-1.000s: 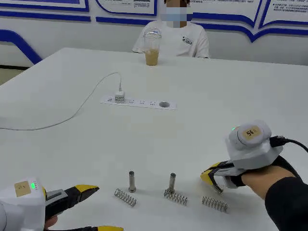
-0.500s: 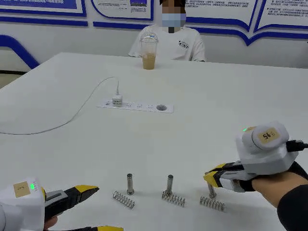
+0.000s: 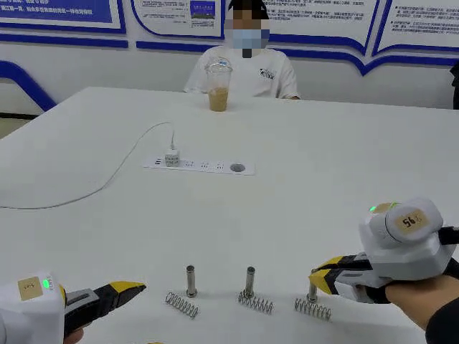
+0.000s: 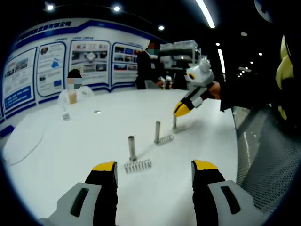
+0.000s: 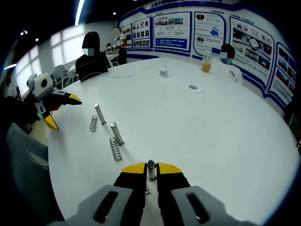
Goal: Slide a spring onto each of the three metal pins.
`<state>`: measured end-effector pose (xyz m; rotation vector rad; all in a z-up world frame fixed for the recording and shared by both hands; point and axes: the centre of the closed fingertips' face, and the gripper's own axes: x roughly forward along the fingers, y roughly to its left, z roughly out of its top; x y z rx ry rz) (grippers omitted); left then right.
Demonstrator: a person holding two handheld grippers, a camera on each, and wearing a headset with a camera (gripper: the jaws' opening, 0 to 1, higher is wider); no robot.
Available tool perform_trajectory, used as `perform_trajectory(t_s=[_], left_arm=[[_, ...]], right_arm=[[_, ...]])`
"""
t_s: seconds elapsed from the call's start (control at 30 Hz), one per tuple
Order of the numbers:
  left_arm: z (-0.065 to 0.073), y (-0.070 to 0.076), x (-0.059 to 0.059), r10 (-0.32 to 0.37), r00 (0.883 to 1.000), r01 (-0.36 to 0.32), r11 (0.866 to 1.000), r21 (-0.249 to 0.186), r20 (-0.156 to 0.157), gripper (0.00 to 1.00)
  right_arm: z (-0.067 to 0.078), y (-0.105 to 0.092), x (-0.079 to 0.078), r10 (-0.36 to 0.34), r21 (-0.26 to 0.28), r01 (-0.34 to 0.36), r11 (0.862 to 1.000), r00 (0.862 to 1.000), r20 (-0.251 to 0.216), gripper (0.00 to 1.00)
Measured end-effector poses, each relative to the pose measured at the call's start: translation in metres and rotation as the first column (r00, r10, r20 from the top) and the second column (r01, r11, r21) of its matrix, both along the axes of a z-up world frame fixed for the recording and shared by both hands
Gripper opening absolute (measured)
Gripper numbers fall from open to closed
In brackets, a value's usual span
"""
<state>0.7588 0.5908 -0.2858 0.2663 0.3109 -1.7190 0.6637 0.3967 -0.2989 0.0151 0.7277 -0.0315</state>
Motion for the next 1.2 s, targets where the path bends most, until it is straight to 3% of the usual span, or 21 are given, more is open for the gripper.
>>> perform_trajectory(t_s=[0.43,0.63,0.77,0.97,1.2], left_arm=[[0.000,-0.001,-0.001,-0.007,1.000,0.007,1.000,-0.003,0.003,0.65],[0.003,-0.002,-0.001,-0.006,1.000,0.006,1.000,-0.007,0.007,0.65],[0.003,-0.003,-0.001,-0.008,1.000,0.008,1.000,-0.011,0.008,0.65],[0.002,-0.003,-0.003,-0.011,1.000,0.011,1.000,-0.006,0.007,0.65],[0.003,-0.003,-0.002,-0.009,1.000,0.009,1.000,-0.007,0.008,0.65]], right_arm=[[0.006,0.000,-0.002,0.002,-0.011,-0.002,1.000,1.000,0.020,0.11],[0.012,-0.003,-0.011,0.001,-0.022,-0.001,1.000,1.000,0.024,0.11],[0.005,-0.003,-0.020,0.011,-0.018,-0.011,1.000,1.000,0.002,0.12],[-0.006,0.015,-0.023,0.082,-0.005,-0.083,0.997,0.996,-0.034,0.12],[-0.012,0.030,-0.011,0.156,-0.025,-0.158,0.987,0.986,-0.051,0.12]])
